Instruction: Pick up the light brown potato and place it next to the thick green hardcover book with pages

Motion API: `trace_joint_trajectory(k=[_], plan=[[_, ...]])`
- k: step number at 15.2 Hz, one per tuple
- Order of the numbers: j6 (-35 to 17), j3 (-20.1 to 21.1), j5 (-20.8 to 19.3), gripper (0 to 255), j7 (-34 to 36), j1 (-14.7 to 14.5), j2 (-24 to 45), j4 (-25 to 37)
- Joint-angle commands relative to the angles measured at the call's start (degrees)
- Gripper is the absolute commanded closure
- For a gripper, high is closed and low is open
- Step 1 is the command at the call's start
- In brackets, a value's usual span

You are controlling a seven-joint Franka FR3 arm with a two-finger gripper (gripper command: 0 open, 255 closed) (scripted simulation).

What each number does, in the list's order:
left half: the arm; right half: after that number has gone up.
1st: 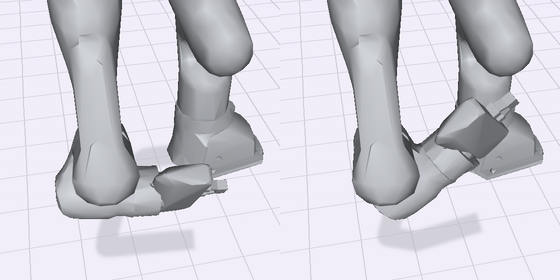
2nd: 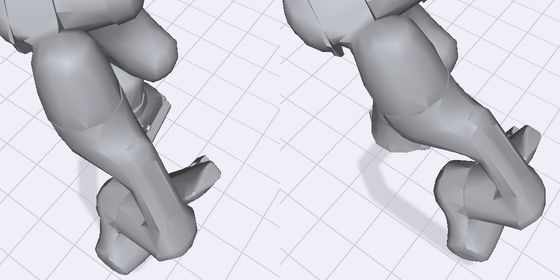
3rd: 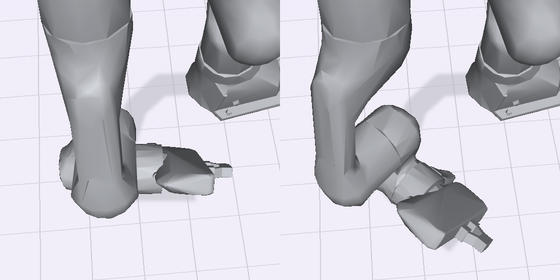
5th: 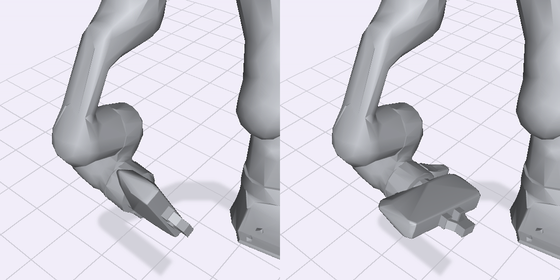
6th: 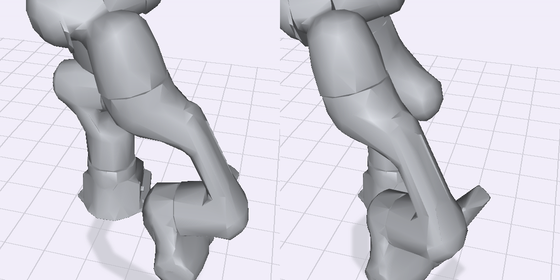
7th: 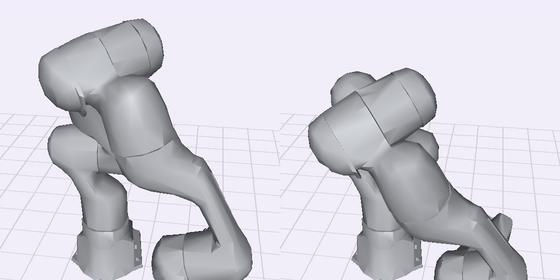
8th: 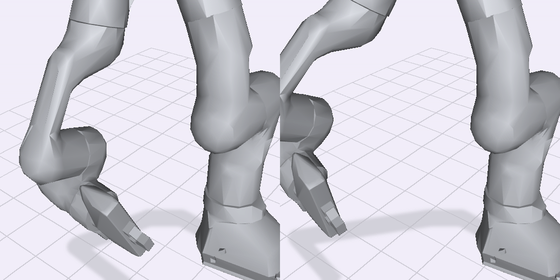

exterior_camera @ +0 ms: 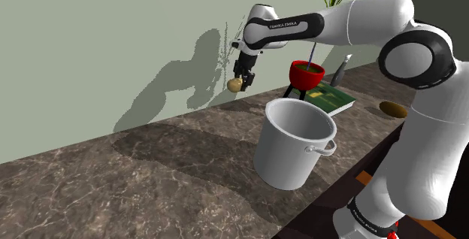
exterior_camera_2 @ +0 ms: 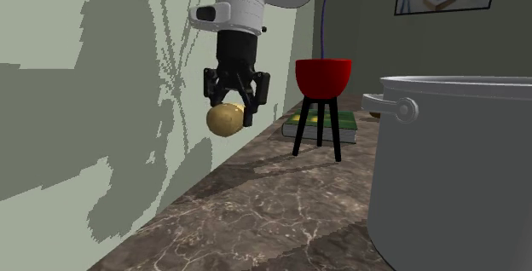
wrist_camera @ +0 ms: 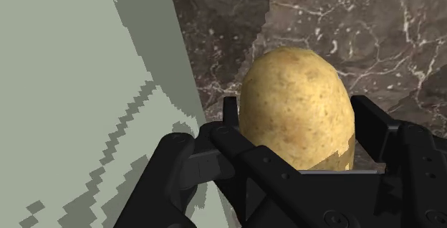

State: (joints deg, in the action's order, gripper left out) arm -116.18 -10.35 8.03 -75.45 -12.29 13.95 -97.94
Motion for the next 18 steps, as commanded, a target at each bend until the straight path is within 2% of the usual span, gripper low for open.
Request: trace_joint_trajectory(k=[1,9,18], plan=[[-1.08,-0.60,-0.28,255,-1.41,0.64,-3.13,-4.24],[-3.61,-4.07,-2.13,255,-8.22,4.22,-15.05,-19.04],[-3.65,-9.34,-5.74,255,-16.60,9.31,-25.96,-30.24]])
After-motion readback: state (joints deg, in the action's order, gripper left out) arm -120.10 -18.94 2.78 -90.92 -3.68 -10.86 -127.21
